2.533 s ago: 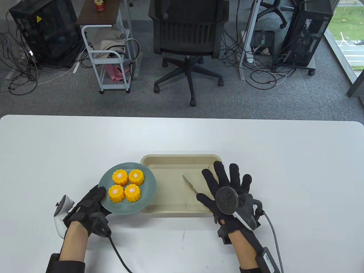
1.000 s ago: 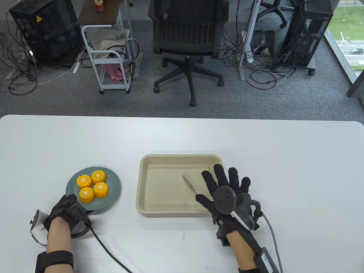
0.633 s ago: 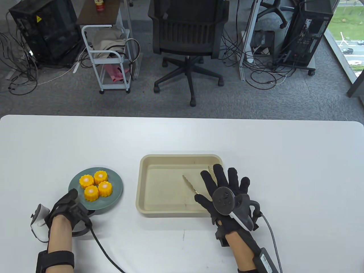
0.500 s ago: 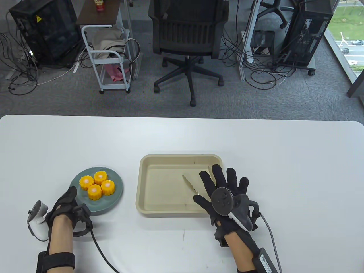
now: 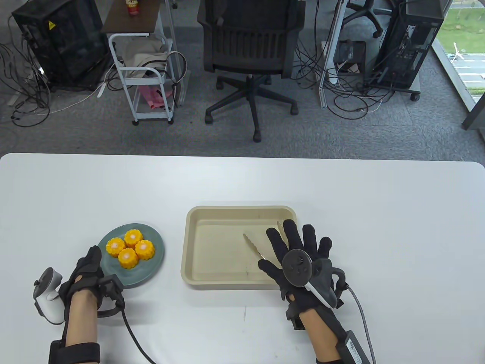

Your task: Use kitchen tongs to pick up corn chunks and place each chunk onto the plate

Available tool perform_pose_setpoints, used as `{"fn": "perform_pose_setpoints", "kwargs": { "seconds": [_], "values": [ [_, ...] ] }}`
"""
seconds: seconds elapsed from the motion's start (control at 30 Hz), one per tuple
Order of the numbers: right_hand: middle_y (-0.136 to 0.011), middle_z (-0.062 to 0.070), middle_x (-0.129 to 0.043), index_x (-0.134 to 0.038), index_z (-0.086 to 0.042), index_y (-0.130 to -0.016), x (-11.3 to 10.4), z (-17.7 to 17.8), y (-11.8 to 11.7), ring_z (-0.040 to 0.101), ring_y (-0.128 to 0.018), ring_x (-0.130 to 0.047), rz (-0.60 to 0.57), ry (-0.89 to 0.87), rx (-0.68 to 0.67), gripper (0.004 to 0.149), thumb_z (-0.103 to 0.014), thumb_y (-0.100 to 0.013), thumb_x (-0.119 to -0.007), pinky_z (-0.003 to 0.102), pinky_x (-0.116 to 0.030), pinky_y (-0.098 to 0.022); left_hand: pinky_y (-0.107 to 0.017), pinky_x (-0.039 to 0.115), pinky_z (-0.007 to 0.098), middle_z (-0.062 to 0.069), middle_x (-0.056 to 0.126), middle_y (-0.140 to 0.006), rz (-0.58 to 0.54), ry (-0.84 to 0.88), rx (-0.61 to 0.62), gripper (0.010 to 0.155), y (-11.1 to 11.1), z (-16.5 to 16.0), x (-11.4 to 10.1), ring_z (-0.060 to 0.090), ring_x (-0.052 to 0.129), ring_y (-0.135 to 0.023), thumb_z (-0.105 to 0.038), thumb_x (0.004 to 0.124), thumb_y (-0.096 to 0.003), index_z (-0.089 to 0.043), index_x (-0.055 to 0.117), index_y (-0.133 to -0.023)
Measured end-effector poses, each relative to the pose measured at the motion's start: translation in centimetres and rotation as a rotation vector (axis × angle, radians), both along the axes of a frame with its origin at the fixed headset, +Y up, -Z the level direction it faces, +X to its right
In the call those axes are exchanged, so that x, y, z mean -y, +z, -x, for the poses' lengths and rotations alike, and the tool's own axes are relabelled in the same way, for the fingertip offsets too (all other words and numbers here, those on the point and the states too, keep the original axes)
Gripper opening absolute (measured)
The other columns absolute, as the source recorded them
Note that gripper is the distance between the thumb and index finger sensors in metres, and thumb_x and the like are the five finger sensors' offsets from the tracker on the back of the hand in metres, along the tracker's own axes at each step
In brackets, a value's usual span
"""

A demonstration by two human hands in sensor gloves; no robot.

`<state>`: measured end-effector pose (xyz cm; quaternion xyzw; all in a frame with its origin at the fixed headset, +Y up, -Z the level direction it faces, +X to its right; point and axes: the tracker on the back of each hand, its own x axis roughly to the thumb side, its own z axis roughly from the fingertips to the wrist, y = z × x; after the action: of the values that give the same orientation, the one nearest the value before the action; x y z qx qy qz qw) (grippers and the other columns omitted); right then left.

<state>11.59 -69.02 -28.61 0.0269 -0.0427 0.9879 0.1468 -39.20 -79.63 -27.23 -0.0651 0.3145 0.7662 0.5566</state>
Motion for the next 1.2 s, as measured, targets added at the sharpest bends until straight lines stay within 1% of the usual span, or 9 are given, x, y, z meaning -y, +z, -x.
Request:
{"fn": "perform_pose_setpoints", "kwargs": {
  "seconds": [0.1, 0.23, 0.37, 0.43, 0.57, 0.67, 0.87, 1.03, 1.2],
  "values": [
    [-0.129, -0.015, -0.027, -0.043, -0.057, -0.107, 0.0, 0.0, 0.0, 0.031, -0.117, -0.019, -0.002, -0.003, -0.001, 0.075, -0.076, -0.037, -0.063, 0.066, -0.016, -0.075, -0.07, 0.025, 0.078, 0.032, -0.011, -0.104, -0.043, -0.093, 0.011, 0.087, -0.1, -0.4, -1.3, 0.065, -0.004, -0.101, -0.051, 0.059, -0.056, -0.014, -0.003, -0.105],
    [-0.129, -0.016, -0.028, -0.044, -0.057, -0.106, 0.0, -0.1, 0.0, 0.031, -0.117, -0.02, -0.013, -0.006, -0.003, 0.075, -0.076, -0.037, -0.063, 0.066, -0.016, -0.075, -0.07, 0.03, 0.077, 0.027, -0.001, -0.11, -0.211, -0.581, 0.064, 0.086, -0.8, -2.4, -5.6, 0.06, 0.007, -0.106, -0.051, 0.061, -0.0545, -0.015, 0.004, -0.108],
    [-0.128, -0.016, -0.028, -0.044, -0.057, -0.106, -0.1, 0.0, 0.0, 0.03, -0.117, -0.019, -0.019, -0.007, -0.004, 0.074, -0.076, -0.037, -0.063, 0.065, -0.016, -0.075, -0.07, 0.026, 0.079, 0.022, 0.006, -0.115, -0.555, -0.732, 0.148, 0.082, -0.9, -7.3, -9.7, 0.056, 0.01, -0.109, -0.05, 0.068, -0.0522, -0.02, 0.021, -0.112],
    [-0.129, -0.016, -0.027, -0.044, -0.058, -0.106, 0.0, 0.0, 0.0, 0.03, -0.117, -0.018, -0.018, -0.005, -0.008, 0.074, -0.076, -0.037, -0.063, 0.065, -0.016, -0.075, -0.068, 0.023, 0.08, 0.021, 0.005, -0.116, -0.671, -0.783, 0.287, 0.082, -0.8, -10.3, -11.1, 0.055, 0.008, -0.11, -0.052, 0.067, -0.0523, -0.021, 0.021, -0.113],
    [-0.129, -0.016, -0.029, -0.045, -0.058, -0.106, -0.1, 0.2, 0.0, 0.03, -0.117, -0.019, -0.027, -0.018, -0.025, 0.074, -0.076, -0.037, -0.063, 0.066, -0.016, -0.075, -0.066, 0.018, 0.083, 0.019, 0.0, -0.117, -0.701, -0.979, 0.466, 0.084, -0.6, -14.5, -12.6, 0.054, 0.002, -0.111, -0.057, 0.064, -0.0519, -0.026, 0.018, -0.114],
    [-0.129, -0.016, -0.03, -0.045, -0.058, -0.106, -0.1, 0.4, 0.1, 0.03, -0.117, -0.02, -0.033, -0.017, -0.029, 0.074, -0.076, -0.037, -0.063, 0.066, -0.016, -0.075, -0.066, 0.016, 0.083, 0.015, 0.003, -0.119, -0.713, -1.049, 0.608, 0.082, -1.1, -17.4, -12.6, 0.051, 0.0, -0.112, -0.058, 0.064, -0.0519, -0.03, 0.02, -0.115],
    [-0.129, -0.016, -0.029, -0.045, -0.058, -0.106, 0.4, 0.2, -0.1, 0.03, -0.117, -0.019, 0.0, -0.021, -0.025, 0.074, -0.076, -0.037, -0.063, 0.066, -0.016, -0.075, -0.065, 0.011, 0.083, 0.011, 0.003, -0.121, -0.638, -1.127, 0.852, 0.079, -2.7, -22.2, -10.1, 0.048, -0.002, -0.113, -0.06, 0.063, -0.0514, -0.036, 0.024, -0.116],
    [-0.129, -0.016, -0.029, -0.045, -0.058, -0.106, 0.4, 0.4, -0.1, 0.03, -0.117, -0.019, 0.006, -0.035, -0.034, 0.074, -0.076, -0.037, -0.063, 0.066, -0.015, -0.075, -0.065, 0.011, 0.083, 0.012, 0.004, -0.121, -0.575, -1.138, 0.906, 0.08, -3.2, -22.8, -8.2, 0.047, -0.001, -0.113, -0.061, 0.063, -0.0513, -0.035, 0.024, -0.116],
    [-0.129, -0.016, -0.03, -0.046, -0.058, -0.106, 0.6, 0.7, -0.1, 0.03, -0.117, -0.02, 0.01, -0.03, -0.041, 0.074, -0.076, -0.036, -0.063, 0.066, -0.016, -0.075, -0.065, 0.011, 0.083, 0.012, 0.005, -0.121, -0.565, -1.132, 0.907, 0.08, -3.3, -22.8, -7.9, 0.048, -0.001, -0.113, -0.06, 0.063, -0.0513, -0.034, 0.024, -0.116]
  ]
}}
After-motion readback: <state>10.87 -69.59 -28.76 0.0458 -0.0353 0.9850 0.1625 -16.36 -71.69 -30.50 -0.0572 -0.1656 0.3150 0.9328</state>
